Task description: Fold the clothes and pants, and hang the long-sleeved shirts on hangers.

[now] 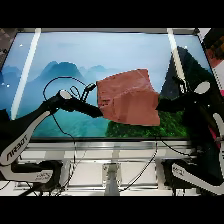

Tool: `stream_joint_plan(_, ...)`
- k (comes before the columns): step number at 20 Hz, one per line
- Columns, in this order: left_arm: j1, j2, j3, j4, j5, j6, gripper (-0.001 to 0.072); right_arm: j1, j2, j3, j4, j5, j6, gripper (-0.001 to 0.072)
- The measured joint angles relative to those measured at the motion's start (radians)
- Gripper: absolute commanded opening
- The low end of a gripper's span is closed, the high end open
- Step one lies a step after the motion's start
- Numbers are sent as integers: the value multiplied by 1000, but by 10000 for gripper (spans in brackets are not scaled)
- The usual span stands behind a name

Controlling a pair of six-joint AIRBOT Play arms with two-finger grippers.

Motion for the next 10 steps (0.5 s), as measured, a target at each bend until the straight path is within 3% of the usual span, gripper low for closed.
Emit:
stream_joint_plan(4, 0, 58, 0, 9, 3, -11, 5, -1, -43, 0, -43, -7, -2, 374)
stream_joint_plan(10, 0, 86, 0, 24, 8, -16, 5, -37, -151, -1, 12, 10, -12, 373)
